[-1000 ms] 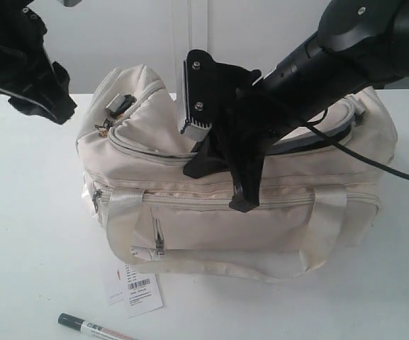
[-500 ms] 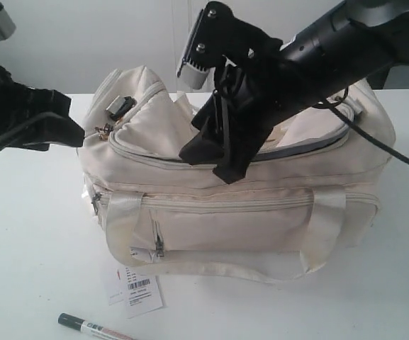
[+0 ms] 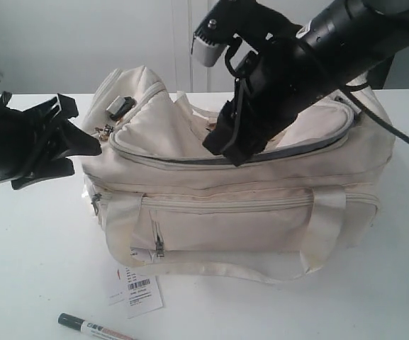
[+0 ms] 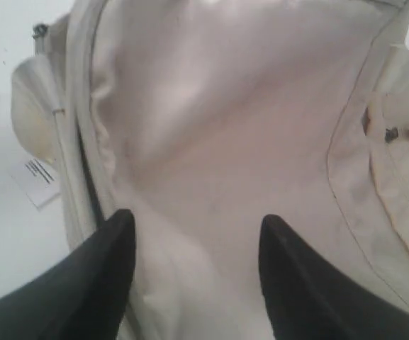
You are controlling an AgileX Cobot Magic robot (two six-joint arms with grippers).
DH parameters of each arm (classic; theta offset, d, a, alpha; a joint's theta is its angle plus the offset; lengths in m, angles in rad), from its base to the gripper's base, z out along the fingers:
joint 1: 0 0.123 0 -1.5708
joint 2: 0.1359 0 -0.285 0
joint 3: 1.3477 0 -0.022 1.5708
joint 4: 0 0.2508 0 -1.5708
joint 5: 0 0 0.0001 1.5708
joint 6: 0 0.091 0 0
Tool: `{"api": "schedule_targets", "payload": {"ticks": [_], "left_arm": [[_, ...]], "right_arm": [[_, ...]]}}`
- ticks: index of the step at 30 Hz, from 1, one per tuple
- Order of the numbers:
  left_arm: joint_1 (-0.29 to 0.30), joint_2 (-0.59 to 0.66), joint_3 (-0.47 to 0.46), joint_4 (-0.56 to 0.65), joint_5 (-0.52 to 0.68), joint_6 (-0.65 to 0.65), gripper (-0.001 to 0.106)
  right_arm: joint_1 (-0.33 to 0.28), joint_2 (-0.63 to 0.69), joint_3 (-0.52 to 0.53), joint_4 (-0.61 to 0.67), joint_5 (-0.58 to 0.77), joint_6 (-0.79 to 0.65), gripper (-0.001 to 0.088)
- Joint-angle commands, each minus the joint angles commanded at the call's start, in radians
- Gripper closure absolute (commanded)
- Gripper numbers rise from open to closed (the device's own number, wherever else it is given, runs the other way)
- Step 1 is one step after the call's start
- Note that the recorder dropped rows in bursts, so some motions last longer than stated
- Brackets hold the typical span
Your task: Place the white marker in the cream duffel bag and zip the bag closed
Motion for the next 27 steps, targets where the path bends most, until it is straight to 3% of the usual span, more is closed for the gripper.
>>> {"api": "schedule_targets", "payload": {"ticks": [4, 8, 19, 22, 25, 27], "left_arm": [[0.0, 0.0, 0.0, -0.004, -0.014, 0.079, 0.079], [0.0, 0.0, 0.0, -0.004, -0.018, 0.115, 0.105], [0.0, -0.017, 0.0, -0.088, -0.03, 0.285, 0.105], [0.0, -0.048, 0.0, -0.028, -0.075, 0.314, 0.105], [0.017, -0.081, 0.0, 0.055, -0.062, 0.314, 0.105], [0.038, -0.093, 0.0, 0.124, -0.014, 0.291, 0.096]], "right_arm": [[0.0, 0.029, 0.0, -0.02, -0.014, -0.129, 0.0362], [0.0, 0.047, 0.0, -0.02, -0.069, -0.129, 0.0374], [0.0, -0.058, 0.0, 0.015, -0.051, -0.099, 0.0374], [0.0, -0.065, 0.0, 0.112, 0.024, -0.101, 0.0374], [0.0, -0.05, 0.0, 0.111, 0.079, -0.102, 0.0372], [0.0, -0.038, 0.002, 0.094, 0.082, -0.102, 0.0364]]}}
